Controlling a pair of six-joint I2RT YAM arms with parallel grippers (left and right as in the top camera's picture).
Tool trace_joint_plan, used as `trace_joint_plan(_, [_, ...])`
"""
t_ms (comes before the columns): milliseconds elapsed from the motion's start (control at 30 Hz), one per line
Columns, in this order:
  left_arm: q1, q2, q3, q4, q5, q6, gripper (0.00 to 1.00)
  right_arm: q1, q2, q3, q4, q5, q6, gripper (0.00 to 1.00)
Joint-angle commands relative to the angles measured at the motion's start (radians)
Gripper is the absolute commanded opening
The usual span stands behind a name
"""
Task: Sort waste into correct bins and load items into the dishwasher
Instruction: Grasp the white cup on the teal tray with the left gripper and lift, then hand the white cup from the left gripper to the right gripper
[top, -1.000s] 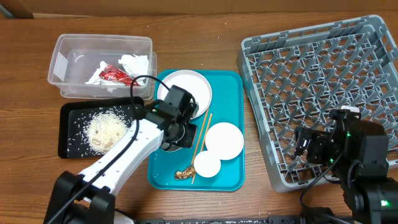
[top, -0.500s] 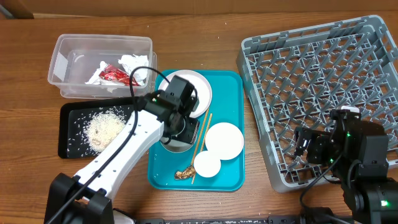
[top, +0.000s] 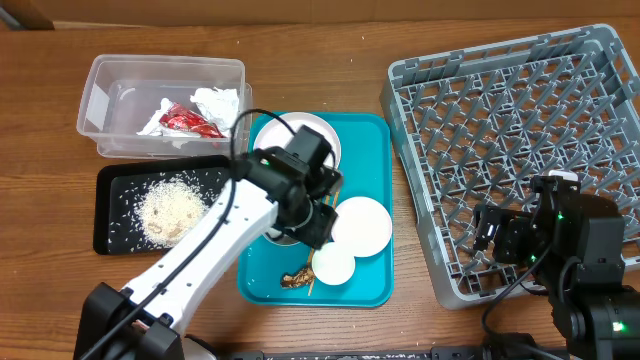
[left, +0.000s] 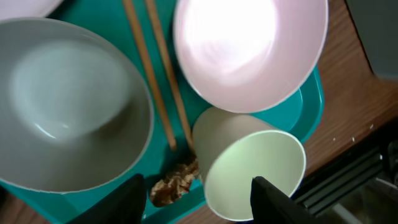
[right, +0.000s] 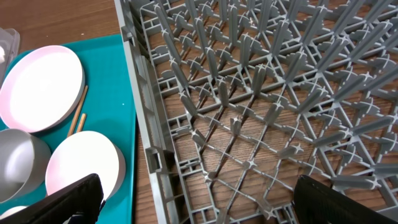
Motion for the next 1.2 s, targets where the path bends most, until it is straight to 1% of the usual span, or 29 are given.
trace_joint_plan(0, [-0.056, 0.013, -0.045, 0.008, -0.029, 0.025, 0.56, 0.002, -0.008, 0.028, 0.005, 0.006, -0.003, 1.00])
trace_joint_plan(67, [-0.075, 0.021, -0.068, 0.023, -0.050, 0.025, 0.56, 0.002, -0.008, 0.028, 0.005, 0.006, -0.003, 1.00])
trace_joint_plan(133, [-0.090, 0.032, -0.095, 0.037, -0.055, 0.025, 0.53, 0.002, -0.008, 0.028, 0.005, 0.006, -0.003, 1.00])
trace_joint_plan(233, [-0.093, 0.051, -0.111, 0.044, -0.055, 0.008, 0.51, 0.002, -0.008, 0.028, 0.005, 0.006, -0.003, 1.00])
trace_joint_plan(267, [-0.093, 0.061, -0.113, 0.043, -0.055, -0.001, 0.47, 0.002, -0.008, 0.028, 0.005, 0.006, -0.003, 1.00])
trace_joint_plan(300, [-0.093, 0.071, -0.113, 0.043, -0.055, -0.006, 0.39, 0.002, -0.008, 0.028, 0.005, 0.006, -0.003, 1.00])
trace_joint_plan(333, [-0.093, 0.081, -0.113, 0.044, -0.055, -0.006, 0.14, 0.002, -0.008, 0.028, 0.005, 0.006, -0.003, 1.00])
trace_joint_plan(367, [-0.093, 0.085, -0.113, 0.044, -0.055, -0.006, 0.04, 0.002, -0.008, 0.028, 0.005, 0.006, -0.003, 1.00])
trace_joint_plan(533, [-0.092, 0.086, -0.112, 0.040, -0.054, -0.016, 0.04, 0.002, -0.008, 0.028, 0.005, 0.006, -0.003, 1.00])
trace_joint_plan(633, [-0.090, 0.086, -0.093, -0.024, -0.047, 0.000, 0.04, 0.002, -0.008, 0.028, 0.003, 0.006, -0.003, 1.00])
trace_joint_plan(733, [-0.058, 0.078, -0.032, -0.123, -0.040, 0.025, 0.04, 0.002, -0.008, 0.028, 0.007, 0.020, -0.003, 1.00])
trace_joint_plan(833, [-0.011, 0.064, 0.030, -0.136, 0.074, 0.099, 0.04, 0.002, -0.008, 0.028, 0.017, 0.056, -0.002, 1.00])
trace_joint_plan(933, [0.051, 0.046, 0.092, -0.122, 0.206, 0.148, 0.04, 0.002, -0.003, 0.028, 0.040, 0.099, 0.061, 1.00])
trace_joint_plan(1067, [0.163, 0.036, 0.145, -0.037, 0.406, 0.148, 0.04, -0.008, 0.031, 0.028, 0.080, 0.097, 0.142, 1.00])
trace_joint_plan(1133, [0.218, 0.037, 0.145, 0.030, 0.511, 0.138, 0.04, -0.019, 0.068, 0.028, 0.108, 0.026, 0.143, 1.00])
trace_joint_plan(1167, [0.245, 0.041, 0.142, 0.071, 0.559, 0.116, 0.04, -0.028, 0.097, 0.028, 0.125, -0.049, 0.142, 1.00])
